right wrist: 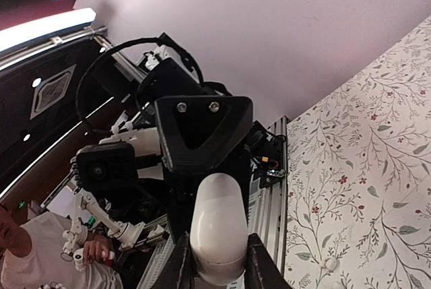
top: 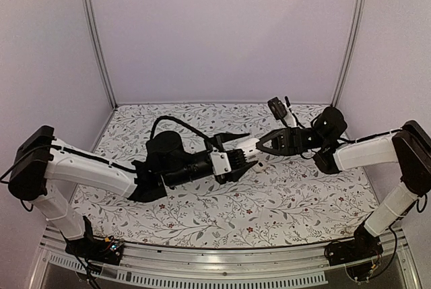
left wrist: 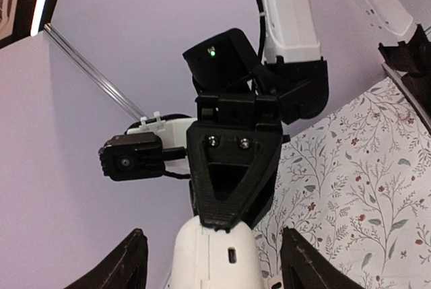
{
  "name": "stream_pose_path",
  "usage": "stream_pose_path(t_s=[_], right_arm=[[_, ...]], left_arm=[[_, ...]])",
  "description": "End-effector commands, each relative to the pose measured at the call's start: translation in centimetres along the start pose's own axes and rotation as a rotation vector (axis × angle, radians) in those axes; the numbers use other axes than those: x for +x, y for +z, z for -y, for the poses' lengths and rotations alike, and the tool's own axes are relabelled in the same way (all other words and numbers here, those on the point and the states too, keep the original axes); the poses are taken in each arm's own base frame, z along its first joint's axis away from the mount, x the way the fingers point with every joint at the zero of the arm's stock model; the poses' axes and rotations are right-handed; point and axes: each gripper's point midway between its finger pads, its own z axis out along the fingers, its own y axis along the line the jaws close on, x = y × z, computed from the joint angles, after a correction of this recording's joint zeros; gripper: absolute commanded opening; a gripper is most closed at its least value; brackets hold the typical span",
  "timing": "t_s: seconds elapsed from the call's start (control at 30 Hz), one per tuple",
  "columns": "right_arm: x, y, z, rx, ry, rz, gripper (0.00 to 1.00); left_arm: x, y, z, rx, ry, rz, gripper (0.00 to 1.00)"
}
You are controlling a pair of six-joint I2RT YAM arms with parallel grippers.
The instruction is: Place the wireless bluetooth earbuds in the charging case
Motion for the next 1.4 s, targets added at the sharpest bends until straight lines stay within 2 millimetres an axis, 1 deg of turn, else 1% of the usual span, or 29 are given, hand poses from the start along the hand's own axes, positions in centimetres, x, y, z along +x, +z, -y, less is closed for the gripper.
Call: stream_pose_path(t_s=[0.0,0.03,0.1,0.23,0.33,0.47,0.63,0.73,0.83,1.1,1.27,1.37], right_arm=[[-1.8,-0.8,3.8,0.323,-0.111,0.044,0.06],[-1.9,-1.2,4.5,0.386,-0.114,0.048,0.06],[-2.4,-1.9,5.0,0.477,-0.148,0.058,0.06],[-2.1,-2.4,6.2,0.572,-0.124,0.058,0.06],[-1.7,-2.3,6.7,0.598,-0.105,0.048,0.05],[-1.6,-2.0,6.9,0.631,-0.114,0.029,0.06],[-1.6,-1.8,6.9,0.646,-0.119,0.024,0.06],[-1.5,-1.6,6.9,0.649,-0.119,0.021,0.06],[-1.6,-1.6,6.8,0.656,-0.124,0.022,0.06],[-1.6,-1.5,7.0,0.674,-0.118,0.015,0.07],[-1.6,-1.3,7.3,0.687,-0.113,0.004,0.07],[-1.6,-1.4,7.4,0.694,-0.112,0.001,0.07]], left_arm=[[2.8,-1.1,-1.0,-0.01,-0.108,-0.226,0.67],[3.3,-1.4,-1.2,-0.003,-0.136,-0.265,0.67],[4.6,-1.9,-1.5,-0.01,-0.167,-0.353,0.66],[5.9,-1.8,-1.7,-0.043,-0.178,-0.443,0.65],[6.8,-1.1,-1.6,-0.034,-0.159,-0.501,0.65],[7.0,0.0,-2.0,-0.026,-0.144,-0.526,0.66],[8.2,1.1,-0.8,0.061,-0.18,-0.552,0.67],[9.1,1.4,-0.1,0.092,-0.196,-0.572,0.66],[9.6,1.8,0.1,0.107,-0.208,-0.579,0.65],[11.5,2.3,0.2,0.113,-0.206,-0.647,0.57],[12.3,2.5,0.1,0.097,-0.193,-0.676,0.49],[12.5,2.4,-0.3,0.081,-0.187,-0.682,0.43]])
